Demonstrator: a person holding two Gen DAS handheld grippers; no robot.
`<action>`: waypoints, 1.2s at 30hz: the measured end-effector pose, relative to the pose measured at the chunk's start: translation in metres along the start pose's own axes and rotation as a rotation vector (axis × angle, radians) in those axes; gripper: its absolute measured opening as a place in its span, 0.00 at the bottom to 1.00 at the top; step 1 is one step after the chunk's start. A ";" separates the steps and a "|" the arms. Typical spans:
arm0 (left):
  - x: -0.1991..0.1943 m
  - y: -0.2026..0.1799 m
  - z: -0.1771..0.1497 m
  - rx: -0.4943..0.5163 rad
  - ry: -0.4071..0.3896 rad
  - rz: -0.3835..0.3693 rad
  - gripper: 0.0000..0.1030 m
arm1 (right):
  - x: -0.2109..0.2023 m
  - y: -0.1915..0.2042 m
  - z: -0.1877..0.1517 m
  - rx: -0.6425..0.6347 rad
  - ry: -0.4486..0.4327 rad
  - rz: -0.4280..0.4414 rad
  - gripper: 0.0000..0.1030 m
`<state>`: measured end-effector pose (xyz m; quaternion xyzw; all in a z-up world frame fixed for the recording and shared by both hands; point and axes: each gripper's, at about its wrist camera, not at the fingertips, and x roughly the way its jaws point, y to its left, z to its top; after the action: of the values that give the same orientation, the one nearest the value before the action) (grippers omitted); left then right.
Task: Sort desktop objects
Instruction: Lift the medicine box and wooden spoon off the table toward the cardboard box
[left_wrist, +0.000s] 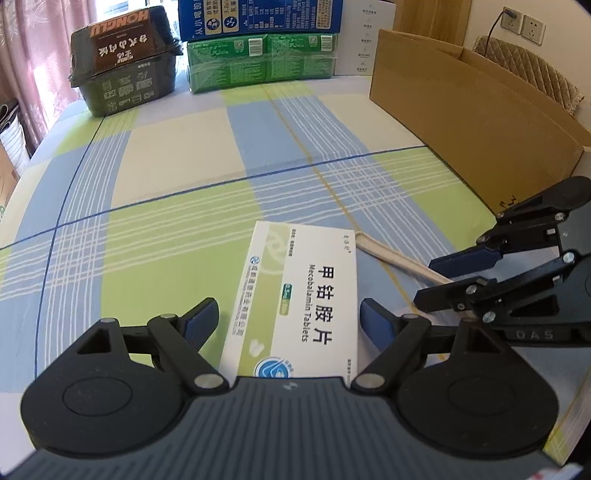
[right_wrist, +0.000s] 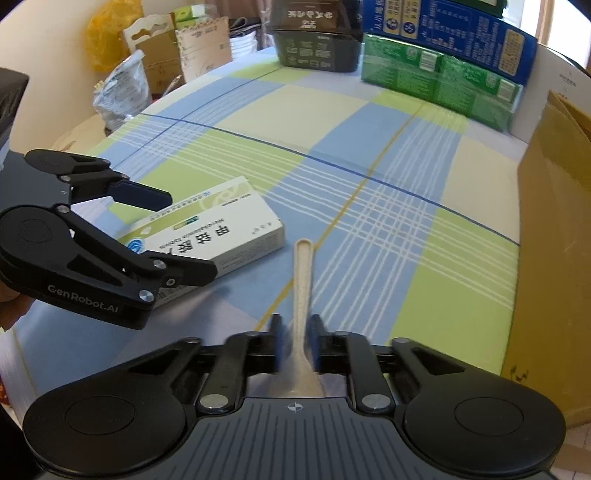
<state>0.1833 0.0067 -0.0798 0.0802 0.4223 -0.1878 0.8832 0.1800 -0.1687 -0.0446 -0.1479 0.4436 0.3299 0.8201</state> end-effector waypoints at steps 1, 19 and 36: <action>0.001 0.000 0.001 0.003 -0.002 0.001 0.78 | 0.000 -0.001 0.000 0.011 0.002 0.002 0.04; 0.007 -0.002 0.004 -0.015 0.013 0.015 0.66 | -0.011 -0.007 0.002 0.091 -0.048 0.001 0.03; -0.011 -0.008 0.012 -0.058 -0.046 0.014 0.66 | -0.035 -0.014 0.007 0.170 -0.148 -0.007 0.03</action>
<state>0.1819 -0.0013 -0.0637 0.0532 0.4067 -0.1710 0.8958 0.1805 -0.1899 -0.0131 -0.0546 0.4074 0.2981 0.8615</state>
